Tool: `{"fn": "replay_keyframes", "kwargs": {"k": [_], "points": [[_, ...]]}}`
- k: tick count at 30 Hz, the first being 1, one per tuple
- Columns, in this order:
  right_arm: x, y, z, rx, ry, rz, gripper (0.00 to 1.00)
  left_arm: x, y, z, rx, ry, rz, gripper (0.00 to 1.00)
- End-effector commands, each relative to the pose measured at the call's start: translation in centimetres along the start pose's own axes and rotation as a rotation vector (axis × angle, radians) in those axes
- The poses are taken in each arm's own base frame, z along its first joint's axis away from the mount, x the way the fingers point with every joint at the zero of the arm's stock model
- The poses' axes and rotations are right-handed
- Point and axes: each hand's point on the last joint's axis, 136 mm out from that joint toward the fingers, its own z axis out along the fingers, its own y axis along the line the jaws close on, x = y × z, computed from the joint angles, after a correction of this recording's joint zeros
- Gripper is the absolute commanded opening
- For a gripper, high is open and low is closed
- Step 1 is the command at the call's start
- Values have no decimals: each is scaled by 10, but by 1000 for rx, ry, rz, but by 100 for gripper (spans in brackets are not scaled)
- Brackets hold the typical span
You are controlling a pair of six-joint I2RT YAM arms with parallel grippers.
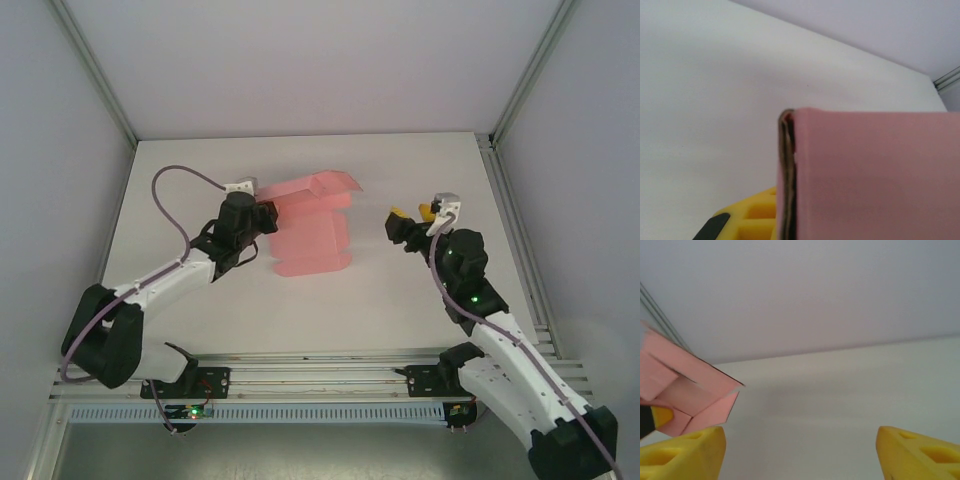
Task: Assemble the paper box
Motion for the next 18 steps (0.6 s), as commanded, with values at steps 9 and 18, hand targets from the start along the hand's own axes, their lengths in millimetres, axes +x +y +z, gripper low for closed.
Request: {"fn": "replay_keyframes", "kwargs": {"k": [9, 18], "points": [[11, 56, 40, -425, 156, 333, 45, -3, -16, -11, 108, -28, -31, 0], [24, 84, 56, -610, 266, 335, 23, -9, -23, -17, 144, -43, -38, 0]]}}
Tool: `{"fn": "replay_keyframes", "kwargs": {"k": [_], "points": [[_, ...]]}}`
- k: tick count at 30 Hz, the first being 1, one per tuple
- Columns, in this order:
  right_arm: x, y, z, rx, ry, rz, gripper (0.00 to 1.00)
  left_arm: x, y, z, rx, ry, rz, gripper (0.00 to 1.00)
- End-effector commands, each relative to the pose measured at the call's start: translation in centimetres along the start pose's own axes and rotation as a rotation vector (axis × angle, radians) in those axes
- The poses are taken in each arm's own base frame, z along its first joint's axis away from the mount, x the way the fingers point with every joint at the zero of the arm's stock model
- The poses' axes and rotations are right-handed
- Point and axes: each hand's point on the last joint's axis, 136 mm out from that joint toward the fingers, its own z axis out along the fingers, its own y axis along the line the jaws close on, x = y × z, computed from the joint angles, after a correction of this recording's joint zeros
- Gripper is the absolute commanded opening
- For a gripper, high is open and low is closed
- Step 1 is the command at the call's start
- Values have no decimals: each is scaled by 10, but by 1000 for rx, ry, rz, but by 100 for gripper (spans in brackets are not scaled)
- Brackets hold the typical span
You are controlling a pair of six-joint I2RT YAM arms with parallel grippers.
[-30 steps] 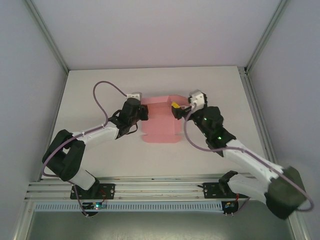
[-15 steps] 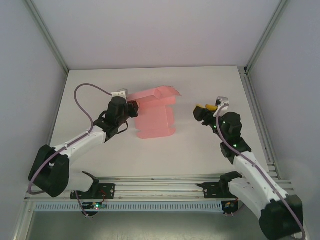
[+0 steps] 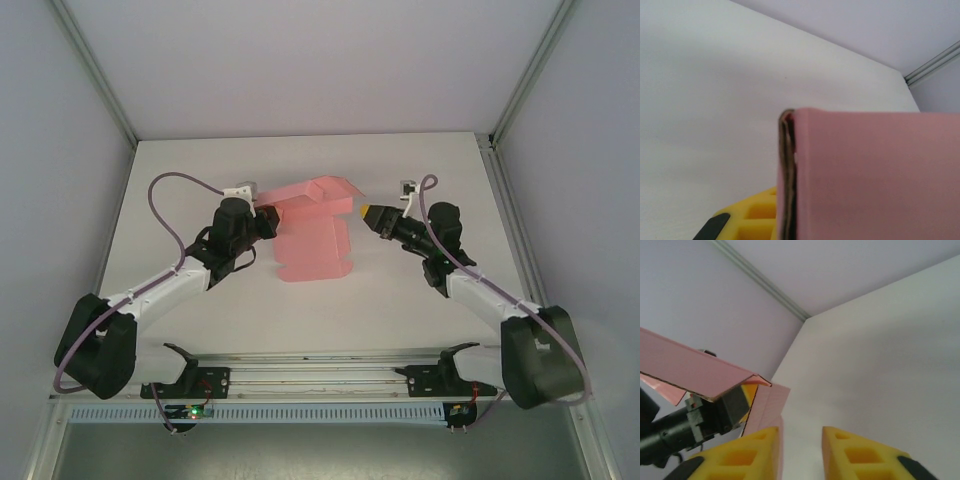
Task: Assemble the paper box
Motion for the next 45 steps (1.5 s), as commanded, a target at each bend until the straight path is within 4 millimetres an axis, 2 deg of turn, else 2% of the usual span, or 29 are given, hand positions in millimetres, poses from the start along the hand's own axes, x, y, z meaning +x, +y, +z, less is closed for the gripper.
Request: {"fn": "replay_keyframes", "kwargs": {"k": [1, 4, 9, 16, 19, 24, 26, 29, 32, 34, 36, 41, 45], "points": [[-8, 37, 7, -164, 31, -63, 22, -16, -12, -6, 50, -55, -12, 0], [-8, 46, 10, -211, 38, -78, 21, -14, -11, -5, 47, -51, -8, 0], [-8, 48, 19, -233, 65, -68, 27, -12, -18, -4, 84, -37, -3, 0], [10, 56, 26, -289, 130, -67, 36, -14, -16, -5, 69, -42, 5, 0], [13, 48, 31, -250, 122, -74, 38, -13, -22, -4, 98, -35, 15, 0], [22, 37, 47, -180, 147, -115, 50, -13, -36, -4, 175, -20, 30, 0], [22, 33, 53, -160, 142, -120, 48, -12, -39, -5, 191, -17, 33, 0], [21, 32, 59, -146, 129, -136, 33, -13, -41, -5, 199, -18, 34, 0], [23, 29, 63, -99, 128, -159, 29, -13, -40, -6, 195, -20, 32, 0], [26, 19, 65, -16, 128, -186, 27, -14, -39, -7, 194, -27, 29, 0], [29, 16, 64, 32, 123, -226, 27, -14, -39, -7, 194, -32, 31, 0], [21, 15, 54, 79, 64, -234, 26, -14, -36, -7, 172, -31, 30, 0], [16, 23, 43, 63, 64, -227, 41, -12, -30, -6, 147, -31, 27, 0]]}}
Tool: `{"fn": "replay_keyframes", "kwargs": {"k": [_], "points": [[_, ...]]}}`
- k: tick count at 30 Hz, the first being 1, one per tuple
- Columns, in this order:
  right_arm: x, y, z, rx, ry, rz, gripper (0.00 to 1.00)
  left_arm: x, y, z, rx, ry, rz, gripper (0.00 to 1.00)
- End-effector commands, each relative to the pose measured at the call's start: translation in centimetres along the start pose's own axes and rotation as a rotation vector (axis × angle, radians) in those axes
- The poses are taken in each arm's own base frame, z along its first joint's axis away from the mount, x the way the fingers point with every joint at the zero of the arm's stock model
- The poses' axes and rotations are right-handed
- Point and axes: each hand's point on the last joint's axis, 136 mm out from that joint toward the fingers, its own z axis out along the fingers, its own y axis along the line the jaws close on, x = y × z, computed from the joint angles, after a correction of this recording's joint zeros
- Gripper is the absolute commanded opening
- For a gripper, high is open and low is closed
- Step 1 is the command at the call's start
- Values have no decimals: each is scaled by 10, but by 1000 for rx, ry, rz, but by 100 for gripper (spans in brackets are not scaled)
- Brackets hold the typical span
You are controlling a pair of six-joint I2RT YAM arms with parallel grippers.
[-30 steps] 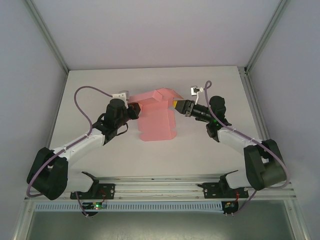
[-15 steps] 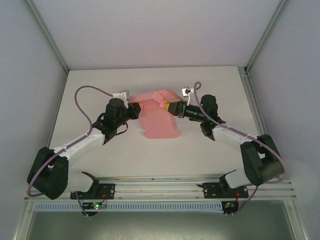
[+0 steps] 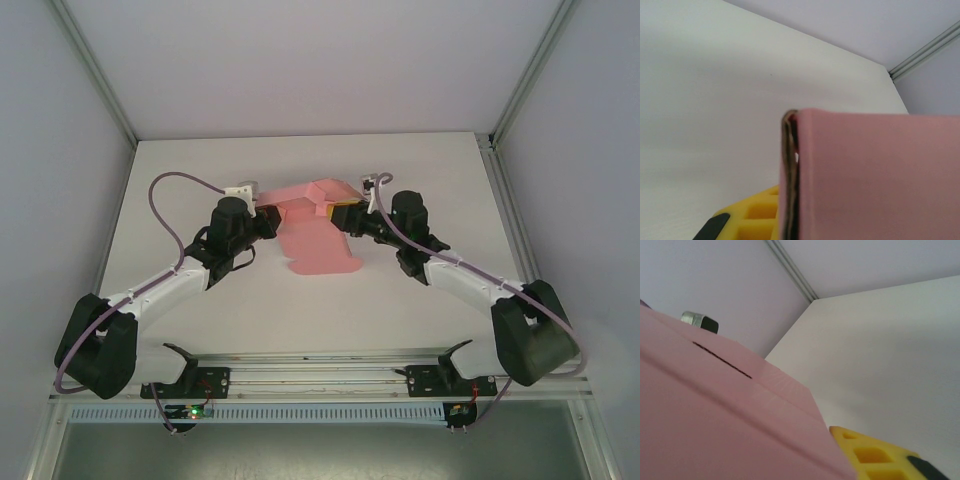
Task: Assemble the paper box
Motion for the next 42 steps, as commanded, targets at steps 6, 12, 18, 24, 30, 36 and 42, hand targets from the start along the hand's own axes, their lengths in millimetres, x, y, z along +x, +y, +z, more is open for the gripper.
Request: {"fn": "replay_keyframes", "kwargs": {"k": [6, 12, 18, 24, 30, 36, 42], "points": [[-14, -12, -50, 88, -32, -24, 57, -9, -4, -6, 1, -42, 13, 0], [-16, -6, -102, 166, -60, -126, 66, -7, 5, -4, -26, -26, 12, 0], [-58, -25, -147, 422, -167, -274, 71, 7, -11, 1, 80, 63, 73, 0], [-71, -7, -128, 218, -47, -308, 72, 15, -18, 4, 129, 105, 92, 0], [-54, 15, -94, -50, 77, -298, 64, 15, -19, 7, 128, 114, 96, 0], [-29, 31, -69, -183, 187, -295, 59, 11, -16, 9, 104, 99, 85, 0], [-6, 36, -49, -241, 268, -273, 53, 7, -17, 11, 101, 96, 76, 0]]}}
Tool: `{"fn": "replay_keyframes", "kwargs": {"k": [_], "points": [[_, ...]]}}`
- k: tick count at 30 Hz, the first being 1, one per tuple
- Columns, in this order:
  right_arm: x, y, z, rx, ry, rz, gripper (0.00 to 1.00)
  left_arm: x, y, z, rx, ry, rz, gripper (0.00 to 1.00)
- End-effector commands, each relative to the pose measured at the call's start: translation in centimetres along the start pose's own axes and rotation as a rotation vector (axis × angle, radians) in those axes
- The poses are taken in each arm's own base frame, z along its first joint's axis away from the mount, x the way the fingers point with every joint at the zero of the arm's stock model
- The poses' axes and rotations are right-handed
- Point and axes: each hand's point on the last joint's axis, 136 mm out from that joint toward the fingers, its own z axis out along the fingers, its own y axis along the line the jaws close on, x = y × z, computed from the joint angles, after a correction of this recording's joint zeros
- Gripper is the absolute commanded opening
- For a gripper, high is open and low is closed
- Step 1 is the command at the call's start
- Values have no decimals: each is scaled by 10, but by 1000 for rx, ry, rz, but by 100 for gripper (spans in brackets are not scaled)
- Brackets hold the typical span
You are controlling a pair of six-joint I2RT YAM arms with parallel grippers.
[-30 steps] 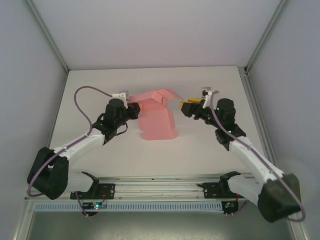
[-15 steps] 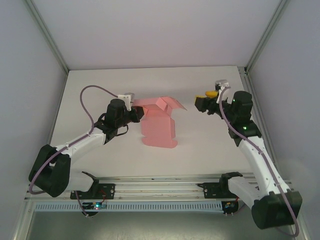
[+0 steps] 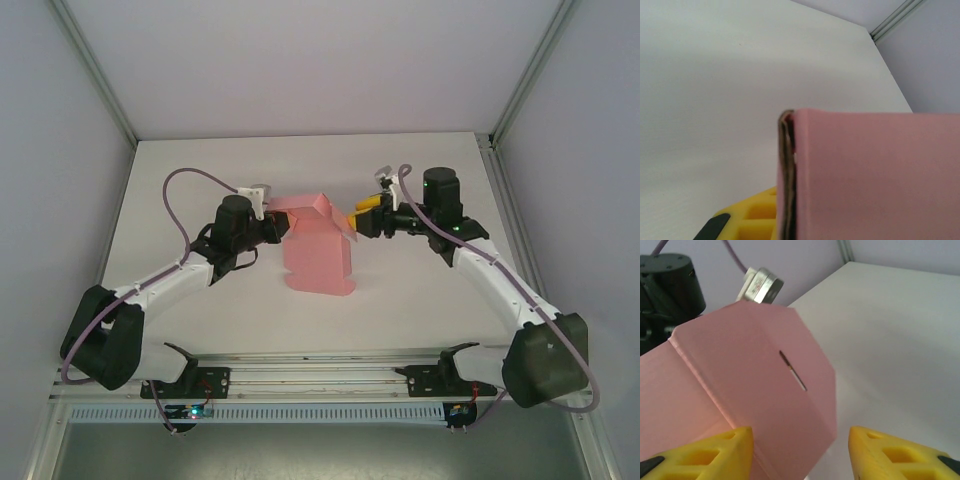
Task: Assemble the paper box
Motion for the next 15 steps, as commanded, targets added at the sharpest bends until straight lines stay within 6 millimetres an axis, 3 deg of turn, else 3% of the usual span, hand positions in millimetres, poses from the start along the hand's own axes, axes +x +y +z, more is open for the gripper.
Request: {"fn": "replay_keyframes", "kwargs": {"k": [1, 8, 15], "points": [[-2, 15, 11, -83, 27, -43, 53, -15, -4, 2, 3, -26, 7, 0], [3, 23, 36, -80, 66, -85, 53, -12, 2, 11, -20, 5, -22, 0], [3, -2, 40, 259, 102, -238, 56, -4, 2, 17, -12, 59, -36, 0]]}}
